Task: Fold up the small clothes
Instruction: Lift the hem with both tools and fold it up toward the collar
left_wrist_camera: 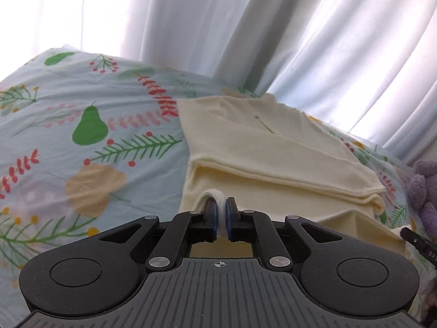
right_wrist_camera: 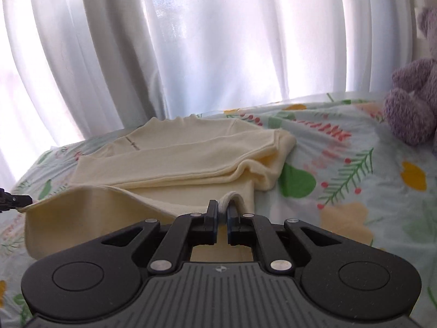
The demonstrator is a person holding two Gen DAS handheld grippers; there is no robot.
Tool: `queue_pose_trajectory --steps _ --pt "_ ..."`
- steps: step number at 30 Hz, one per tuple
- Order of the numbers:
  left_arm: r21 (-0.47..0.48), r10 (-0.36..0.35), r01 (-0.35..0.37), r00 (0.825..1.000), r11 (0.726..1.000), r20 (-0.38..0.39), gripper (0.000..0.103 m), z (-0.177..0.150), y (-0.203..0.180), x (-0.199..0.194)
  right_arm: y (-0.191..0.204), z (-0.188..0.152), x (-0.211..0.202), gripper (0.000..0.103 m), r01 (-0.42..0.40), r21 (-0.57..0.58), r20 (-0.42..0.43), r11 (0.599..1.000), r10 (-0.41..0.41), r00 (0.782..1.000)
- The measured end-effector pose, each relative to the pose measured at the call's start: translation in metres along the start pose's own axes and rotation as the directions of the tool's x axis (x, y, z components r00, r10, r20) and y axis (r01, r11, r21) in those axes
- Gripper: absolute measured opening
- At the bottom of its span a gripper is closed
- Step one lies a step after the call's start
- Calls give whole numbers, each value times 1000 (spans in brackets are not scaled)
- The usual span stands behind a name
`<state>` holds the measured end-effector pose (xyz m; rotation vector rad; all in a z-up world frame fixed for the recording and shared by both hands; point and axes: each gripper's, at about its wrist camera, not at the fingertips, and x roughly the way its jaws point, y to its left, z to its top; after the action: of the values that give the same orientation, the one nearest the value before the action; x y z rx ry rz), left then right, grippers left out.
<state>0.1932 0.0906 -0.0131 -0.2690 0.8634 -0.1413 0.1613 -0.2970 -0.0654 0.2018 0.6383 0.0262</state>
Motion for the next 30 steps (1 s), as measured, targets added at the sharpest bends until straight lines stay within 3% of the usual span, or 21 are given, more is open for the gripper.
queue_pose_trajectory --steps 2,4,6,8,12,14,17,18,22,25,28,30 --pt "-16 -5 4 1000 1000 -25 12 -4 7 12 3 -6 7 10 64 -36 51 997 -62 997" --pt "-5 -6 6 1000 1000 -3 21 -9 13 14 3 -12 9 22 116 -60 80 991 -111 991" --pt "36 -15 14 1000 999 27 32 -12 20 12 1 -19 10 38 124 -90 74 988 -118 990" --pt "79 -37 35 999 996 31 38 -13 24 12 -1 -24 11 40 97 -119 40 988 -93 995" --pt "111 -30 29 1000 993 3 39 -8 24 28 -4 -28 22 40 44 -123 -52 991 -50 997" --pt "124 -59 60 998 990 -10 40 -7 21 33 -3 -27 30 40 38 -117 -75 992 -47 996" --pt "156 -131 130 991 979 0 55 -9 17 32 -2 -25 38 40 17 -114 -90 993 -28 996" --pt "167 -142 140 990 976 -4 56 -9 17 33 0 -25 41 40 10 -122 -98 993 -22 995" --pt "188 -173 178 984 966 -45 57 -10 20 38 4 -23 51 39 -5 -149 -128 989 -15 992" --pt "184 -138 146 989 972 -54 58 -8 23 46 3 -22 55 38 -8 -150 -145 989 -14 989" --pt "172 -143 153 987 973 -67 56 -6 25 52 2 -20 59 33 -9 -154 -151 988 -14 988" --pt "185 -139 149 988 971 -68 50 -5 23 56 3 -19 60 22 -2 -168 -151 986 -24 988"
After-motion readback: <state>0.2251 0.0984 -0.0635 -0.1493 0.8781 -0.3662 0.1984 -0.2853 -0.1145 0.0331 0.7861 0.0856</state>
